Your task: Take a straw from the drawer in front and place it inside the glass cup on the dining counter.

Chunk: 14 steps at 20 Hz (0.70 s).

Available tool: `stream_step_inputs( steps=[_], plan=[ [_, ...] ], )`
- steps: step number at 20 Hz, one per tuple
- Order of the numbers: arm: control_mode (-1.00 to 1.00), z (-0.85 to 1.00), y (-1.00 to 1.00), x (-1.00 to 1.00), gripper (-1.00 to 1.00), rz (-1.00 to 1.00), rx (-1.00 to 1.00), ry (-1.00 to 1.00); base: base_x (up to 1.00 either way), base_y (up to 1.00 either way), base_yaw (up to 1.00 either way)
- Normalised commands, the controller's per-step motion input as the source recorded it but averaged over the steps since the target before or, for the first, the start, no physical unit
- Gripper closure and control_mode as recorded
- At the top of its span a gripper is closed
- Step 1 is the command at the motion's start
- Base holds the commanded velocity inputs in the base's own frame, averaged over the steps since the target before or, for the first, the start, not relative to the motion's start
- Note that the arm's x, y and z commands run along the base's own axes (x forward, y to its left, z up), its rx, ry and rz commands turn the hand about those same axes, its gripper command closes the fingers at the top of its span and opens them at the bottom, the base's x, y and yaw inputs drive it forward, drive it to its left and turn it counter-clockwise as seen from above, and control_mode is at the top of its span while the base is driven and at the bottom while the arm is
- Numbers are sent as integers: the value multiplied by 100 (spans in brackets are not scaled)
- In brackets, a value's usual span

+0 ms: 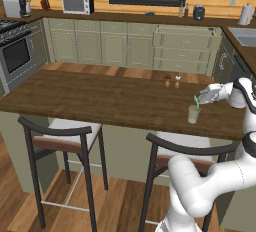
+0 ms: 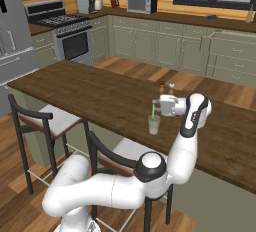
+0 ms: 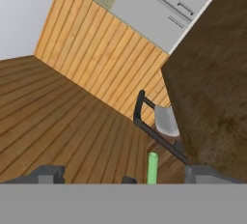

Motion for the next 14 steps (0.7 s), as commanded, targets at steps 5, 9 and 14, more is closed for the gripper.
stream_step_inputs(
  steps=[5,9,14],
  plan=[
    [-100,4,0,21,-100,-7,0,0,0,0,0],
    [-100,0,0,27,-100,-9,0,0,0,0,0],
    [-100,11,1,21,-100,-8,0,0,0,0,0]
  ],
)
